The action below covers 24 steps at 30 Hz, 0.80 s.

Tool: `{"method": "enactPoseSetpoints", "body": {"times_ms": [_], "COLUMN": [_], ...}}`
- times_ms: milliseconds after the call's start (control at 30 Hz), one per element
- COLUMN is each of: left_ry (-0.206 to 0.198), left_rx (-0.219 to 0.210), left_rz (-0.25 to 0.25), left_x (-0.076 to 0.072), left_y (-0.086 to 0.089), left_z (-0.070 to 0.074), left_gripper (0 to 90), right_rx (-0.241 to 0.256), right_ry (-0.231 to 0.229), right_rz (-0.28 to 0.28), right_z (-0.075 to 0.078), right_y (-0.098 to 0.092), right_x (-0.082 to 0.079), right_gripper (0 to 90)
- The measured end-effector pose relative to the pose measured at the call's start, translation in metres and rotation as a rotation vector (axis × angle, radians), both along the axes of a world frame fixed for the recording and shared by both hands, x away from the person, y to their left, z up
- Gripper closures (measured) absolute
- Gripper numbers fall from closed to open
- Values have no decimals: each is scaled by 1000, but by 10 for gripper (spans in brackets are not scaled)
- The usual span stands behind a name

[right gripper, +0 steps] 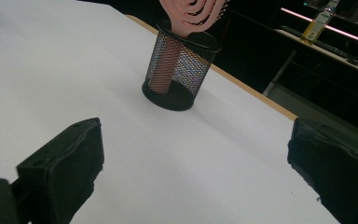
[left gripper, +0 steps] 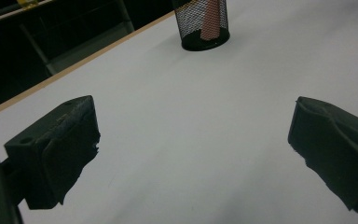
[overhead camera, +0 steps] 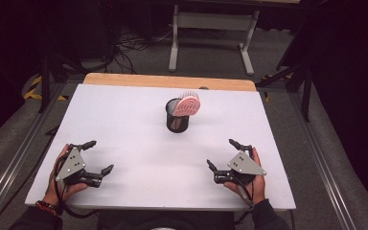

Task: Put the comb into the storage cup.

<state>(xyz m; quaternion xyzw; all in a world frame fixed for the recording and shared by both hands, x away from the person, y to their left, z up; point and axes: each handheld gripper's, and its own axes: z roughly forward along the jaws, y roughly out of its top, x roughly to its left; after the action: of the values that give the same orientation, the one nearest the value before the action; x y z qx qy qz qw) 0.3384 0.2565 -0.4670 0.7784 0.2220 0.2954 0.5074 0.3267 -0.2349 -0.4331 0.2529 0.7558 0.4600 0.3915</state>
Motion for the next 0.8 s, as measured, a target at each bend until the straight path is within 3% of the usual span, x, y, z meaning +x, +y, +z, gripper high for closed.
{"method": "enactPoseSetpoints", "body": {"times_ms": [800], "left_ry": [5], "left_rx": [-5], "left_rz": [11], "left_x": [6], "left_y": [2], "left_z": [0], "left_gripper": [38], "right_rx": [6], "right_ry": [17], "right_rz": [-10], "right_z": [-3], "right_y": [-3], "right_x": [2], "right_gripper": [44]}}
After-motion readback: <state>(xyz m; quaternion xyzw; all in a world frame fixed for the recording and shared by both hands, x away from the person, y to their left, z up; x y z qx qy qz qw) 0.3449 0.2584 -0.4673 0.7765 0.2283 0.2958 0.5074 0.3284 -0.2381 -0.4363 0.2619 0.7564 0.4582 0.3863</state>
